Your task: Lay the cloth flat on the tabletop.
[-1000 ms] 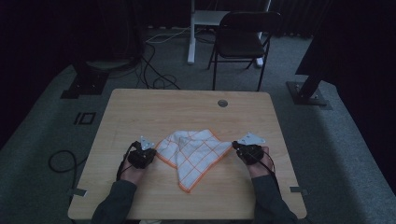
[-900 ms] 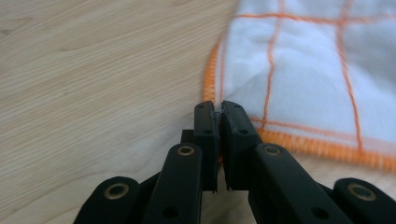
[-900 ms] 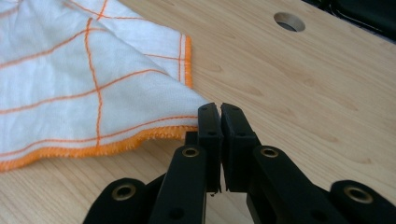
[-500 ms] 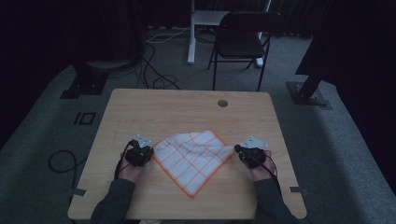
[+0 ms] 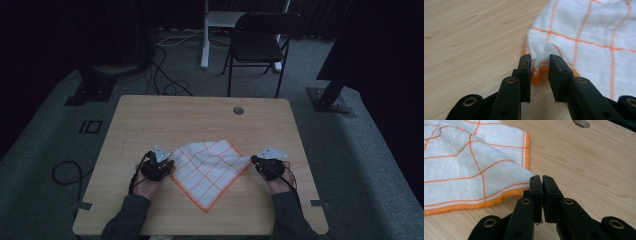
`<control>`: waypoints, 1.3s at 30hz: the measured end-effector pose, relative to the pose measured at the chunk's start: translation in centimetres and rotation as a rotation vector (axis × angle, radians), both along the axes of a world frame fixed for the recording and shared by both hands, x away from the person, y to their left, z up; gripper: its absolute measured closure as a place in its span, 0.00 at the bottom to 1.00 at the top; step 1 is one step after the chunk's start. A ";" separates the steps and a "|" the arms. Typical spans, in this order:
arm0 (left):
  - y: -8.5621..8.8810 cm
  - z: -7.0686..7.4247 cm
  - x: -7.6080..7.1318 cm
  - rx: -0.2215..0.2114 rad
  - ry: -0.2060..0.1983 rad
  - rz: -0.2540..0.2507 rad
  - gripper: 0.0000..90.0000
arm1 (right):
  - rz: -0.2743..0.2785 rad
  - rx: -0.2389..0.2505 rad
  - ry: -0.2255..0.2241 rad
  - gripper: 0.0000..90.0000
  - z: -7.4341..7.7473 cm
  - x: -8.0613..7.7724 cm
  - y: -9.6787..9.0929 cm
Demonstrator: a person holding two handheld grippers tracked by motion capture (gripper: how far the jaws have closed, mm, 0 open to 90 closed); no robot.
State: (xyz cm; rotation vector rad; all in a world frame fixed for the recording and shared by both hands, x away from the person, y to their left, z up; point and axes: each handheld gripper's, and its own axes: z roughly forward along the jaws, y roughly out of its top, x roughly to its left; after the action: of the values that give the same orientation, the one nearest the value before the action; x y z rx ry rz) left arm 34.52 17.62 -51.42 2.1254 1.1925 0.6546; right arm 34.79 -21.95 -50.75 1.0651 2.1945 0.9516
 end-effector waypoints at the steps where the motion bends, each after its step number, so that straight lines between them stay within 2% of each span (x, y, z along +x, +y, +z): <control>1: 0.7 -0.2 0.3 0.012 0.009 0.033 0.81 | 0.000 0.000 0.000 0.97 0.0 0.0 0.0; 4: 1.3 -0.3 0.4 -0.003 0.012 0.060 0.81 | 0.000 0.000 -0.001 0.97 0.0 0.0 0.0; 9: 0.4 0.2 0.0 -0.011 -0.001 0.027 0.80 | 0.000 -0.002 -0.001 0.97 0.0 0.0 0.0; 14: -1.6 0.5 -0.7 -0.060 0.017 -0.063 0.79 | 0.000 -0.001 0.000 0.97 0.0 0.0 0.0; 17: -3.2 0.4 -1.2 -0.122 0.050 -0.142 0.77 | 0.000 -0.001 0.000 0.97 -0.1 0.0 0.1; 19: -4.4 0.2 -1.6 -0.132 0.064 -0.190 0.77 | 0.000 -0.001 0.001 0.97 -0.1 0.0 0.1; 22: -5.6 -0.2 -2.1 -0.150 0.079 -0.226 0.77 | 0.001 0.000 -0.001 0.97 -0.1 0.0 0.0; 26: -6.3 -0.7 -2.8 -0.156 0.096 -0.241 0.77 | 0.001 0.000 0.000 0.97 -0.1 0.0 0.1; 31: -6.7 -1.3 -3.5 -0.121 0.105 -0.252 0.79 | 0.004 0.006 0.005 0.96 -0.1 0.0 0.0; 35: -6.6 -1.9 -3.7 -0.087 0.123 -0.256 0.79 | 0.005 0.012 -0.005 0.89 0.0 0.0 0.0; 39: -6.1 -2.0 -3.9 -0.079 0.120 -0.257 0.80 | 0.002 0.024 -0.014 0.85 0.1 0.0 -0.1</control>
State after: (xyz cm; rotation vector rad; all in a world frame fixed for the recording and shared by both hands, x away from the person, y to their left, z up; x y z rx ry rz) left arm 30.61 11.57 -53.42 2.2260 0.9653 0.3642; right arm 34.81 -22.08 -50.62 1.0643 2.1784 0.9857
